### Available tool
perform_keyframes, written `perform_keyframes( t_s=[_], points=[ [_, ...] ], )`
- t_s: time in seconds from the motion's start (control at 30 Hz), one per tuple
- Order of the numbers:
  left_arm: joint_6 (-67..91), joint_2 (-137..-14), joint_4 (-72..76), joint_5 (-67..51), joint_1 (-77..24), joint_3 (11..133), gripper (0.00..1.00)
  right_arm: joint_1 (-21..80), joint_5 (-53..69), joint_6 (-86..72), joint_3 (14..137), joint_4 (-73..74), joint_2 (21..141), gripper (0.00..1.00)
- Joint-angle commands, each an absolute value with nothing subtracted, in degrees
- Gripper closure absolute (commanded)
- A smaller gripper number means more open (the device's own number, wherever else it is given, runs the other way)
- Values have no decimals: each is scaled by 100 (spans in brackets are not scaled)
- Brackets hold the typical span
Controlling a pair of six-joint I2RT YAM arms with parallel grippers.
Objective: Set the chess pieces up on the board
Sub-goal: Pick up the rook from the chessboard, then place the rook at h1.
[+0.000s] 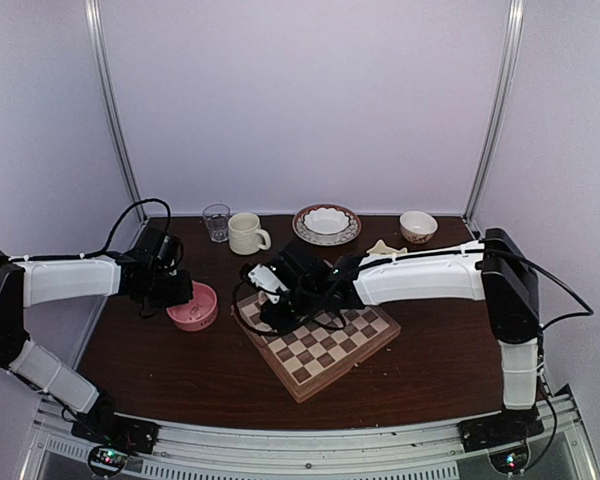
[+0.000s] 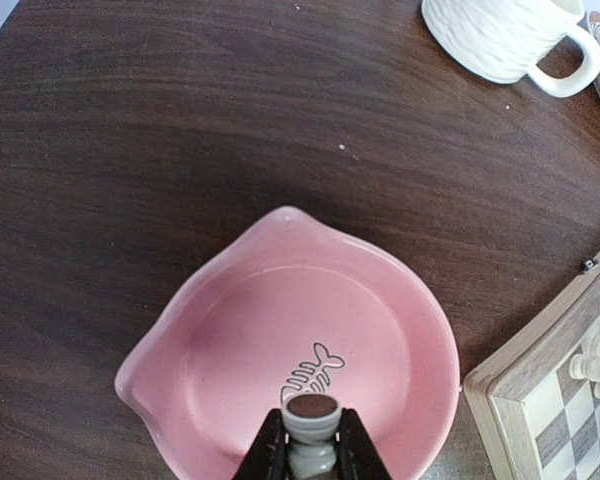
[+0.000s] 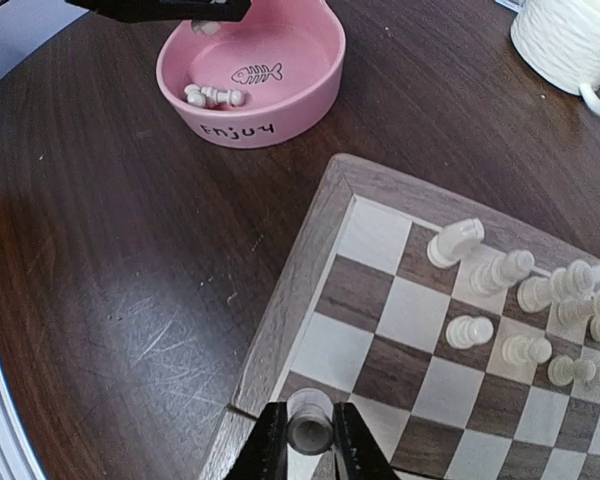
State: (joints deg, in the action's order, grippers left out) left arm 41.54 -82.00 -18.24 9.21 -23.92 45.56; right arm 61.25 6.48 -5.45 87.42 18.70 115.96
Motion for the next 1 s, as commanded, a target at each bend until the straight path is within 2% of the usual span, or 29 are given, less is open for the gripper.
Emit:
perform_keyframes(
  t_s=[0.0, 0.27, 0.97],
  points=[
    [4165, -8189, -1737, 923, -2355, 4591, 96, 6144, 480, -404, 9454, 2070, 12090, 82],
    [4149, -8155, -1728, 953, -2355, 4573, 96, 6051, 355, -283, 10214, 2203, 12736, 82],
    [4103, -8159, -1719, 915, -2355, 4579, 96, 5911, 230, -127, 11072, 2301, 13430, 82]
  ],
)
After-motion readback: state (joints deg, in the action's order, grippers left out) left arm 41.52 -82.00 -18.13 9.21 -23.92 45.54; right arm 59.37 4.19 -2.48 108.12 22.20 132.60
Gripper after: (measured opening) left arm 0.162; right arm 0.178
